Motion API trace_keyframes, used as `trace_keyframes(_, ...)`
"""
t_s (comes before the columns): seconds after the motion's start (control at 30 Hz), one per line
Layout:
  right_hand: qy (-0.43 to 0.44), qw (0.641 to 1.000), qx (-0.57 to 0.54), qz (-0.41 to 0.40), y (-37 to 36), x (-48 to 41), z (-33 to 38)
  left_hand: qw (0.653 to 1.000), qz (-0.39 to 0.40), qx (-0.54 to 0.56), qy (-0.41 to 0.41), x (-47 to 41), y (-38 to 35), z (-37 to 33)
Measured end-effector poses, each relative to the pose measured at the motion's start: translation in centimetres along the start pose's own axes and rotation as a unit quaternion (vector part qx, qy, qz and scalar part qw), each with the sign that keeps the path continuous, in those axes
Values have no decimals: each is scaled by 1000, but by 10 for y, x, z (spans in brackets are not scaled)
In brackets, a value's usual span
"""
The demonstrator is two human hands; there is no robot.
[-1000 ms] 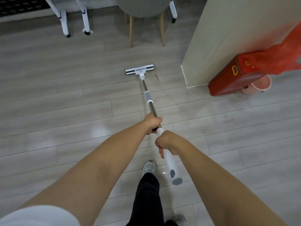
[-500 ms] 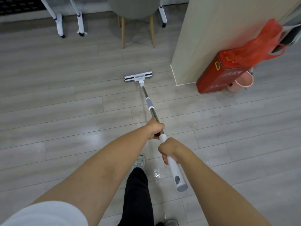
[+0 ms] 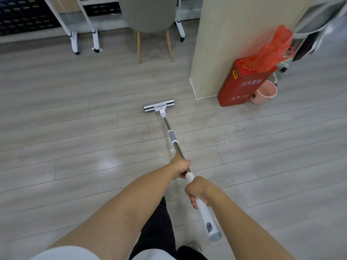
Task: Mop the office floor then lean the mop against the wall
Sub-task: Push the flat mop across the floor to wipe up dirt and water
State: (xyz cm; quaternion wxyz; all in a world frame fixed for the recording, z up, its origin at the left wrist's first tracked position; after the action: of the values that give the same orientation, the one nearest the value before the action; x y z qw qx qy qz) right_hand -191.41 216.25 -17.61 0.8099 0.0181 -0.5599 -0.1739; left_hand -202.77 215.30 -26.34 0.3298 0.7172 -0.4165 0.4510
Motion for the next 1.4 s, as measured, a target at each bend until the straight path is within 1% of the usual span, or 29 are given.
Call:
trace_keyframes(0.13, -2, 1000, -12, 8, 13, -21, 17, 1000, -1, -7, 8, -16, 12, -19)
trace_keyframes(0.23, -4, 999, -28, 23, 26, -42, 43, 1000, 1, -7, 12, -38, 29, -45)
trace_keyframes(0.37, -5, 999, -12, 33, 35, -85, 100, 1000, -21, -3, 20, -77, 70, -86)
trace_keyframes(0.6, 13, 998, -21, 56, 42, -160, 211, 999, -41, 2, 6, -137, 160, -165)
trace_keyframes(0.77, 21, 998, -43, 31, 43, -182, 252, 999, -33, 20, 6, -166, 189, -195)
trace_keyframes(0.9, 31, 998, -43, -24, 55, -178, 241, 998, 8, 55, 17, -167, 173, -203)
trace_keyframes(0.97, 35, 997, -43, -48, 59, -171, 226, 998, 14, 53, 19, -164, 157, -200)
trace_keyframes(1.07, 31, 998, -40, -46, 55, -157, 201, 999, 15, 31, 25, -156, 138, -185)
trace_keyframes(1.27, 1, 998, -49, -32, 32, -123, 128, 999, 19, -18, 25, -123, 92, -124)
trace_keyframes(1.4, -7, 998, -56, -28, 2, -85, 52, 997, -3, -72, 20, -90, 47, -54)
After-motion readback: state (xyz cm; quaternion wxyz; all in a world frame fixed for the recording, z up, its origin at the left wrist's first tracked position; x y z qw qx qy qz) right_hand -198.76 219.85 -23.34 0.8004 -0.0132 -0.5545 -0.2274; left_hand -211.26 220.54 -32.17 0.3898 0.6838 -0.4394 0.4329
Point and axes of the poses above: each hand's wrist, its own x-axis away from the middle knuckle, its own y-axis out of the back of the hand, z = x × y, the point moved 1 cm from there along -x, towards the middle knuckle, and after that the axes turned 9 degrees about y, right-handed, at the moved point
